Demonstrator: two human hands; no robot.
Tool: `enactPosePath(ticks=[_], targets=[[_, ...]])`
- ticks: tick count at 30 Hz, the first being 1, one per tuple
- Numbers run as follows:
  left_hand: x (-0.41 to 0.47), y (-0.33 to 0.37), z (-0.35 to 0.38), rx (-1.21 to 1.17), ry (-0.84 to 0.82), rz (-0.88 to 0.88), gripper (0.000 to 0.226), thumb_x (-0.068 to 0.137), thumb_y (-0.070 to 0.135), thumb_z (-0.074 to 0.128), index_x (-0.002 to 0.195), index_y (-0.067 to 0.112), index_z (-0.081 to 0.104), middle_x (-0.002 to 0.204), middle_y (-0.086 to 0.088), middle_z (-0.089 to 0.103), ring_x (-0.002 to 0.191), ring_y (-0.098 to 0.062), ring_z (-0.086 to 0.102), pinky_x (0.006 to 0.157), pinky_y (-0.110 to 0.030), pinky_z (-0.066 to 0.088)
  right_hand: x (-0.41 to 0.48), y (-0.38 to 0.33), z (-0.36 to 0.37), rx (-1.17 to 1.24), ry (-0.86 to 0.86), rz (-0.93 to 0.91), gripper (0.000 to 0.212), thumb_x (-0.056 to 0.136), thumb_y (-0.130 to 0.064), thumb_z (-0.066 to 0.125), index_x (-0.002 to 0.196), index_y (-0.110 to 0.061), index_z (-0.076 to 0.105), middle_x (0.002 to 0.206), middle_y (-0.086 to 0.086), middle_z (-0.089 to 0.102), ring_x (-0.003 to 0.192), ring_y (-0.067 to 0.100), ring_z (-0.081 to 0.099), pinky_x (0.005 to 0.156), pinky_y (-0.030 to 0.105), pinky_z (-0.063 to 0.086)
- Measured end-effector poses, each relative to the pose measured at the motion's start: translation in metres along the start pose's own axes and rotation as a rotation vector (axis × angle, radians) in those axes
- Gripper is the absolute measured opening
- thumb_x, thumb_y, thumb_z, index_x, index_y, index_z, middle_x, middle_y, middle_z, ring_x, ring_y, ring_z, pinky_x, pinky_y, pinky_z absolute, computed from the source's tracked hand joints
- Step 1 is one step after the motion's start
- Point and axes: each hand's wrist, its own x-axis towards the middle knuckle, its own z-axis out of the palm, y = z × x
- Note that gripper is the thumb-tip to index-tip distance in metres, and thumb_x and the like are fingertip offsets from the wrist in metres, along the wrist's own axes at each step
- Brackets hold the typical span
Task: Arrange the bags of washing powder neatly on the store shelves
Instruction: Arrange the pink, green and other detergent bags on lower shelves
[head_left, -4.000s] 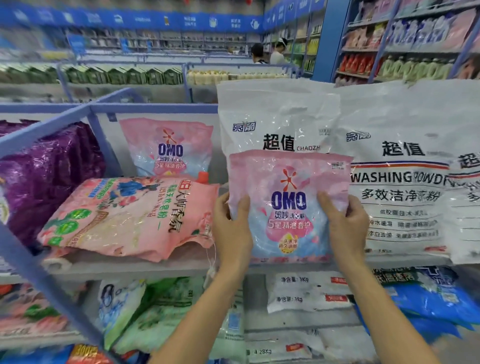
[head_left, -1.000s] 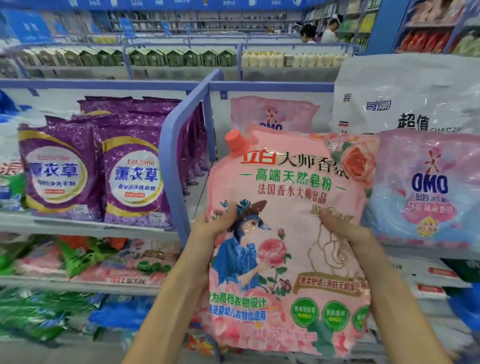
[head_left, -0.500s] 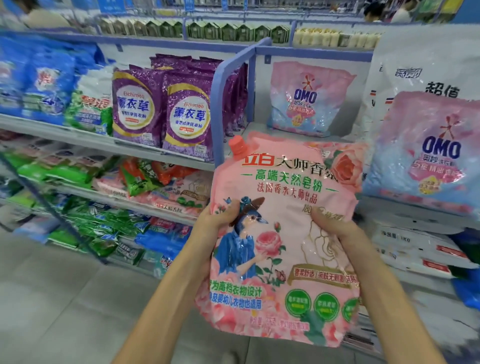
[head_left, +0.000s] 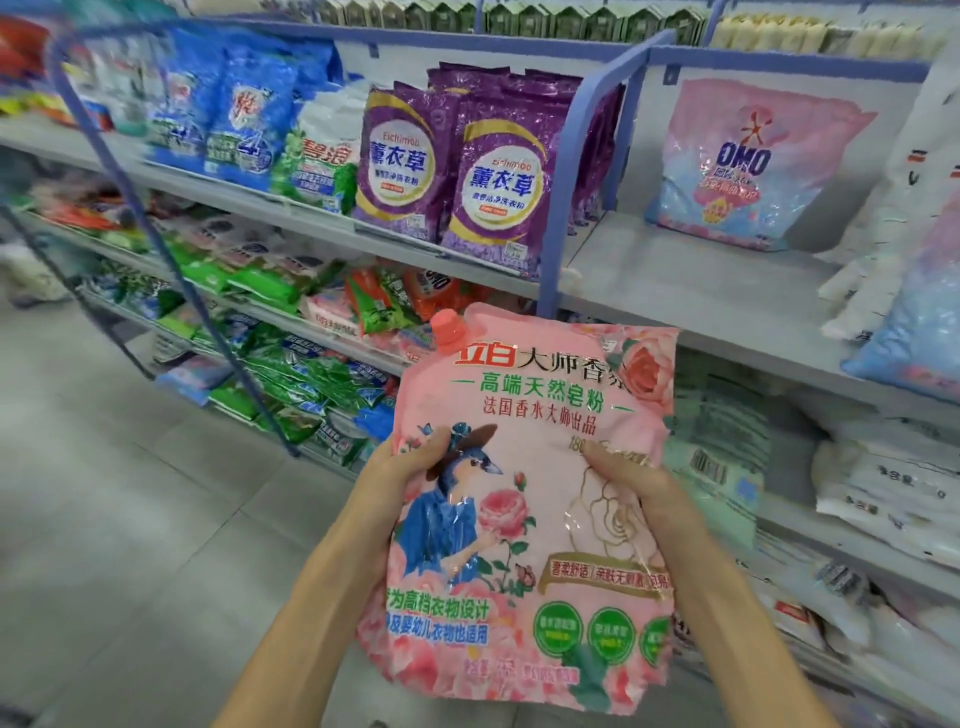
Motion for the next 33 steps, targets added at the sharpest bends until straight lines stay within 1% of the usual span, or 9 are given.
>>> enactPosePath(ticks=[3,7,11,13,16,20,24,28,33], targets=[[0.006,0.004,-0.035,-0.042,0.02,-0.014,0.045,0.089,0.023,0.074,0.125,-0.002,0.065,0.096,-0.015,0.078,0.088,-0.029,0.076,0.09,-0.043,0.058,0.026,0.004,0.033,-0.14,0.144,0.031,0.015,0.094,-0.009,0.066,0.082,0.0,0.068,0.07,0.017,0.075,0.05,0.008,0.071,0.044,0.014,0.05],[0.018,0.013,-0.09,-0.084,0.004,-0.036,0.05,0.082,0.03,0.079,0.123,0.005,0.068,0.112,-0.022,0.074,0.099,-0.04,0.073,0.101,-0.058,0.051,0.058,0.022,0.077,-0.183,0.108,0.093,0.036,0.1,-0.016,0.061,0.126,0.009,0.06,0.124,0.025,0.069,0.117,0.024,0.067,0.076,0.023,0.048],[0.044,0.02,-0.142,-0.042,0.029,-0.059,0.054,0.062,0.027,0.089,0.11,0.007,0.073,0.106,-0.022,0.076,0.097,-0.041,0.073,0.102,-0.063,0.049,0.092,0.047,0.123,-0.151,0.167,0.14,0.006,0.092,0.004,0.062,0.095,0.006,0.067,0.066,0.008,0.073,0.049,0.005,0.069,0.051,0.012,0.051],[0.059,0.022,-0.165,-0.021,0.034,-0.092,0.052,0.061,0.015,0.089,0.109,0.008,0.071,0.102,-0.02,0.077,0.092,-0.04,0.075,0.097,-0.058,0.053,0.124,0.061,0.139,-0.172,0.167,0.15,0.014,0.098,0.004,0.055,0.107,0.011,0.064,0.084,0.013,0.073,0.049,0.003,0.066,0.043,0.009,0.046],[0.088,0.023,-0.189,-0.017,0.033,-0.12,0.049,0.068,0.01,0.084,0.115,0.006,0.068,0.102,-0.018,0.077,0.088,-0.038,0.076,0.087,-0.05,0.058,0.167,0.084,0.15,-0.142,0.11,0.161,0.034,0.104,-0.005,0.048,0.136,0.003,0.052,0.13,0.009,0.055,0.09,0.009,0.061,0.049,0.001,0.042],[0.139,0.019,-0.212,-0.023,0.053,-0.13,0.052,0.066,0.013,0.082,0.116,0.006,0.067,0.103,-0.019,0.077,0.09,-0.04,0.075,0.089,-0.053,0.058,0.21,0.095,0.16,-0.118,0.102,0.153,0.026,0.082,-0.02,0.071,0.104,-0.007,0.067,0.092,0.004,0.077,0.067,0.011,0.073,0.055,0.012,0.053],[0.194,0.006,-0.221,-0.047,0.079,-0.13,0.055,0.064,0.011,0.08,0.117,0.007,0.067,0.104,-0.019,0.077,0.092,-0.04,0.075,0.09,-0.053,0.057,0.245,0.11,0.157,-0.135,0.046,0.054,0.078,0.052,-0.037,0.098,0.12,-0.009,0.073,0.115,0.015,0.076,0.105,0.032,0.074,0.1,0.045,0.052],[0.244,-0.012,-0.224,-0.03,0.116,-0.128,0.043,0.063,0.008,0.078,0.105,0.01,0.071,0.098,-0.018,0.078,0.084,-0.037,0.076,0.085,-0.048,0.058,0.293,0.122,0.148,-0.127,0.114,0.048,0.062,0.062,-0.023,0.092,0.119,-0.011,0.073,0.109,0.011,0.078,0.1,0.027,0.076,0.098,0.042,0.053],[0.287,-0.041,-0.223,-0.061,-0.045,-0.114,0.051,0.064,0.001,0.081,0.113,0.003,0.071,0.104,-0.023,0.076,0.084,-0.04,0.076,0.076,-0.049,0.062,0.322,0.126,0.132,-0.179,0.122,0.037,0.041,0.074,-0.026,0.079,0.112,-0.014,0.076,0.104,0.009,0.079,0.096,0.028,0.077,0.092,0.04,0.054]])
